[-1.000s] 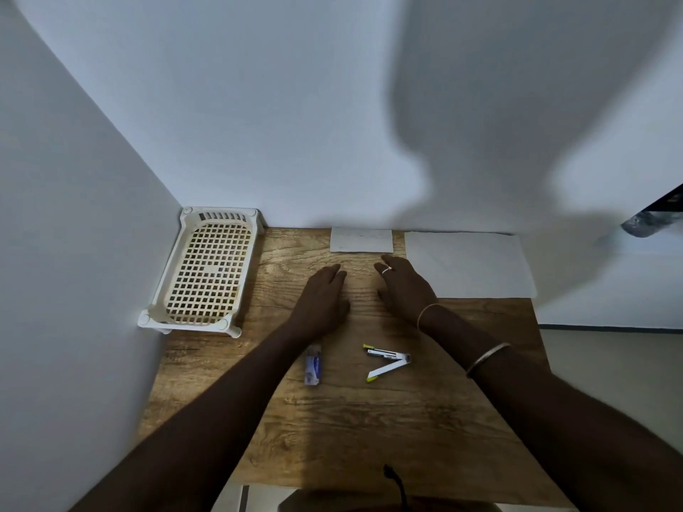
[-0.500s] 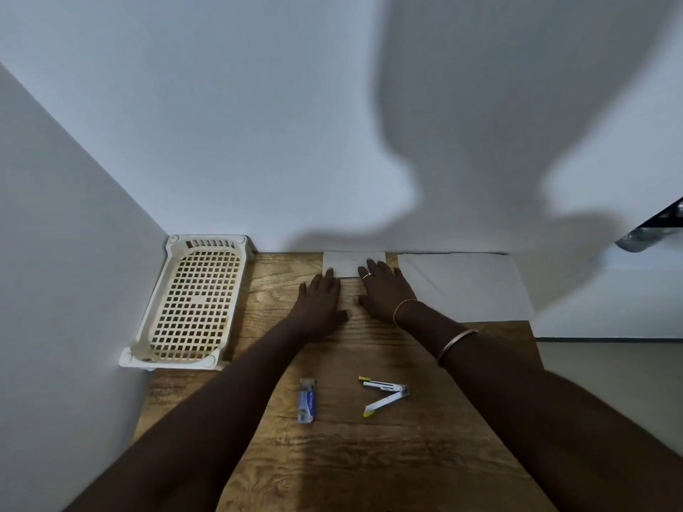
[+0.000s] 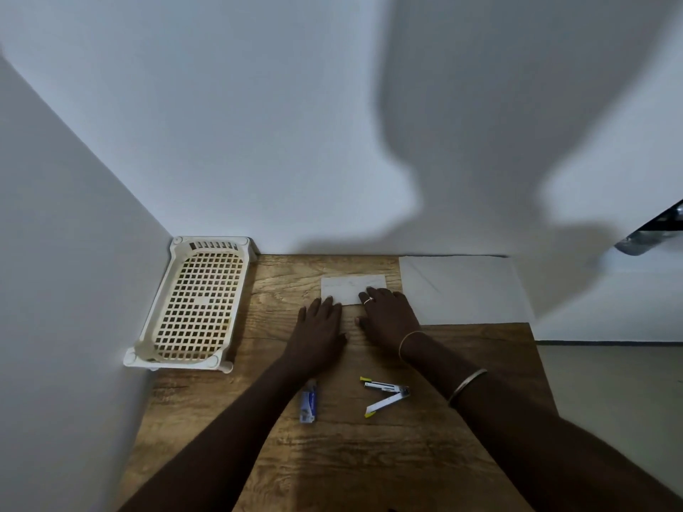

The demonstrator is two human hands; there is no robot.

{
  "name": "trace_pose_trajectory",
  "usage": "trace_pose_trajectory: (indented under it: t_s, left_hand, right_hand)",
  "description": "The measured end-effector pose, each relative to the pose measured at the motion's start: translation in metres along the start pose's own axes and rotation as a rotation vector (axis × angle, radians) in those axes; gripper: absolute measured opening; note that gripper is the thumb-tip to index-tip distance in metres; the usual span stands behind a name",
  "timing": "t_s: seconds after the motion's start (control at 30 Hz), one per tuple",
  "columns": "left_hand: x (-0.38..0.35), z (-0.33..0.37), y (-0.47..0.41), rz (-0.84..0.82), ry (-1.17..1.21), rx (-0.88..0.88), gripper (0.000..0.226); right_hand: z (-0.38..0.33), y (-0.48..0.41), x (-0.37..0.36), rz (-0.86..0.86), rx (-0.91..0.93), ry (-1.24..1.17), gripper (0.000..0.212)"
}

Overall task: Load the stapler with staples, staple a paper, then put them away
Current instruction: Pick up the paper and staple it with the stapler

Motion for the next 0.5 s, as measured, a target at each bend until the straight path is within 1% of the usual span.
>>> trace_pose_trajectory:
  t_s: [0.13,0.27,0.4,0.5]
  left_hand:
    - [-0.004,0.008,0.024,0.041,-0.001,0.002,0.068]
    - [-0.008,0.013,0.040,0.051,0.017,0.006,0.065]
    - [-0.011,0.013,0.052,0.076,0.052,0.023,0.062]
    - [-0.008,0.016,0.059,0.116,0.099,0.009,0.062]
  right_hand:
    - [-0.005,0.025,-0.009,0.030,0.010,-0.001,0.056]
    - [-0.011,0.049,-0.009,0.097,0.022,0.026,0.049]
    - [-0.016,0.062,-0.009,0.119,0.043,0.034,0.044]
    - [-0.016,0.071,-0.006,0.157,0.046,-0.015,0.042]
Point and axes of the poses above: each hand's wrist, its own y-axis away from the middle knuckle, its own x-axis out of the back of the hand, z = x × y, the point moved 10 cm from there along -y, towards the middle knuckle, and after that the axes turned 5 degrees about -x, right-handed, at the moved point
